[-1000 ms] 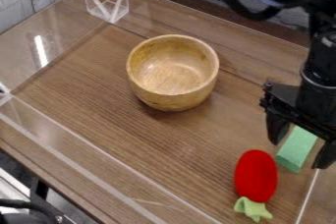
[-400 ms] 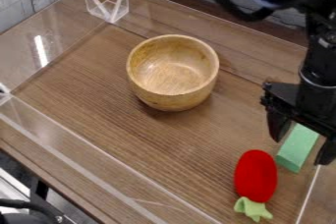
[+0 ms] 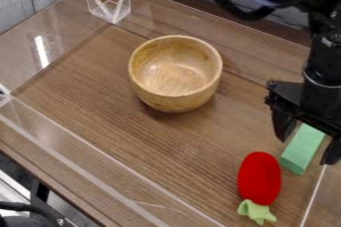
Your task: Put the green object in the brown bowl
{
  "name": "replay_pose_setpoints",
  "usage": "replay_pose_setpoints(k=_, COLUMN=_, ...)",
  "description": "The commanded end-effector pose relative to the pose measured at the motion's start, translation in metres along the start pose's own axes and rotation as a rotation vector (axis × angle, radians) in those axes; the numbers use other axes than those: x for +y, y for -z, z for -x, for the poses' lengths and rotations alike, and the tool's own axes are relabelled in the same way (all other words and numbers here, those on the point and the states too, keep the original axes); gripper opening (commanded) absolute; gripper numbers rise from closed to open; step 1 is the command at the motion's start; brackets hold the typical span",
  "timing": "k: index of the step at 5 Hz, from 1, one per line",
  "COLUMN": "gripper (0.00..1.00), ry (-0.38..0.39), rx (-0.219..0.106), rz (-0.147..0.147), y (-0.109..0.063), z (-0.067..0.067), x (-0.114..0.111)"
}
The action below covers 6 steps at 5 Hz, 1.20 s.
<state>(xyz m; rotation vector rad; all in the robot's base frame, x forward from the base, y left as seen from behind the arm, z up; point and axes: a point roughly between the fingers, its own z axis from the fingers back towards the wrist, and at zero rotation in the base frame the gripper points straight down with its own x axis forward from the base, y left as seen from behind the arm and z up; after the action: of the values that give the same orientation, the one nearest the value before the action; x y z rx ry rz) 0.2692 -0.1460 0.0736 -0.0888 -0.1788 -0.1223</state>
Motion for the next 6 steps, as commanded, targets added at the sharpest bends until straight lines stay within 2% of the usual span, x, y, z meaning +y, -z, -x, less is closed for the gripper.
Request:
replay_pose_setpoints(k=1, gripper=1.00, ry=0.000, rx=-0.060, rz=0.018, y=-0.014, z=-0.007, x=-0.001)
replay_pose_setpoints(k=4, gripper=1.00, ry=0.006, rx=-0.072, rz=0.023, y=-0.015, z=-0.008, x=-0.003)
replay_pose_setpoints(k=5, gripper=0.00, ry=0.010, rx=-0.064, rz=0.005, y=-0.006, z=-0.013, x=0.002)
replay_pose_setpoints(k=6, gripper=0.00, ry=0.017, rx=-0.055, rz=-0.022, y=0.004, z=-0.019, x=0.008)
